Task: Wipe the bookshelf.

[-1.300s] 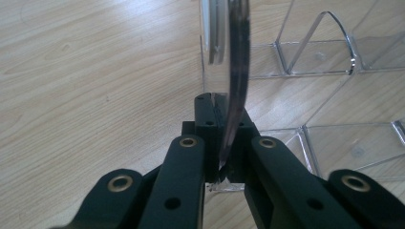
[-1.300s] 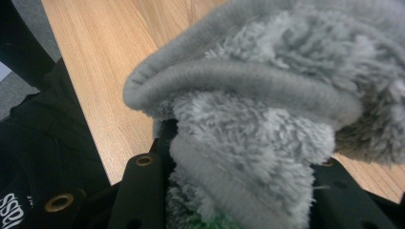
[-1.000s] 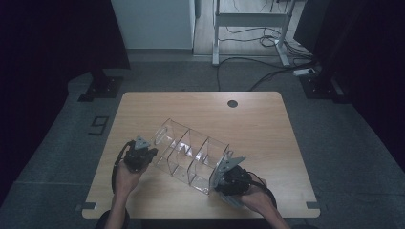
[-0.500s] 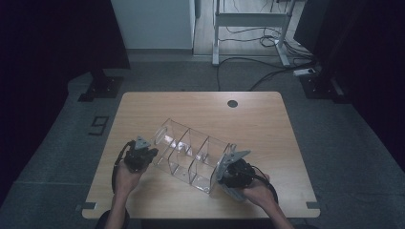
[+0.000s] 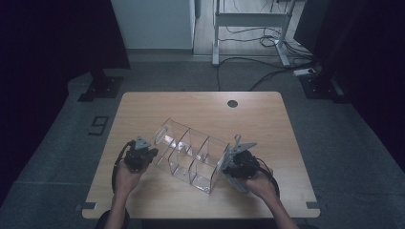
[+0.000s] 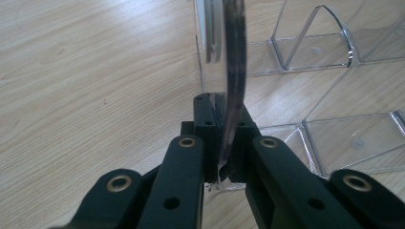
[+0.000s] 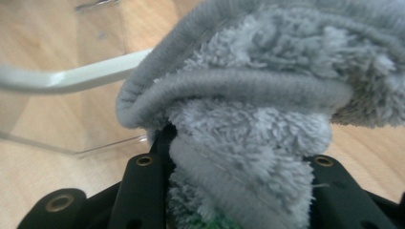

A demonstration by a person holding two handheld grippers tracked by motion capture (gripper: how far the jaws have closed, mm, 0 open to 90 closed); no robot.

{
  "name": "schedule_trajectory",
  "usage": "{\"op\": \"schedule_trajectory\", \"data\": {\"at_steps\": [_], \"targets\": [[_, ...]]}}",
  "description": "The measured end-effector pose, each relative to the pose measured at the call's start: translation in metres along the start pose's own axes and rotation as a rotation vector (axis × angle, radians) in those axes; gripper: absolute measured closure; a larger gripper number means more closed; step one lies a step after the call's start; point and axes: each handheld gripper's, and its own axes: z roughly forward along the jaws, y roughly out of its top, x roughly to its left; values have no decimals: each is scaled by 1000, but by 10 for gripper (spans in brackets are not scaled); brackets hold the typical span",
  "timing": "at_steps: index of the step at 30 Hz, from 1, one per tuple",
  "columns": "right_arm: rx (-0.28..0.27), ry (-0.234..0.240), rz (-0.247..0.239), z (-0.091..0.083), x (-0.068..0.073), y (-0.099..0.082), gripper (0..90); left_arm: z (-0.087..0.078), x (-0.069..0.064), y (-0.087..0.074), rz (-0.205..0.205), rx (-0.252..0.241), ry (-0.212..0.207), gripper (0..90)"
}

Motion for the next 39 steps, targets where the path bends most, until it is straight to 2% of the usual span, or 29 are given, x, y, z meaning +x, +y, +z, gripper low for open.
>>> {"op": "schedule_trajectory", "data": {"at_steps": [7, 11, 21, 33, 39], "targets": [[-19, -24, 31, 1, -17, 4, 582, 0, 0, 0, -5, -2, -2, 868], [-20, -41, 34, 3, -21, 7, 582, 1, -1, 0, -10, -2, -1, 868], [-9, -59, 31, 7, -22, 6, 583, 1, -2, 0, -16, -1, 6, 867], [90, -84, 11, 33, -20, -2, 581, 2, -2, 0, -33, -3, 7, 867], [93, -89, 10, 34, -19, -3, 580, 3, -4, 0, -43, -5, 24, 870]]}}
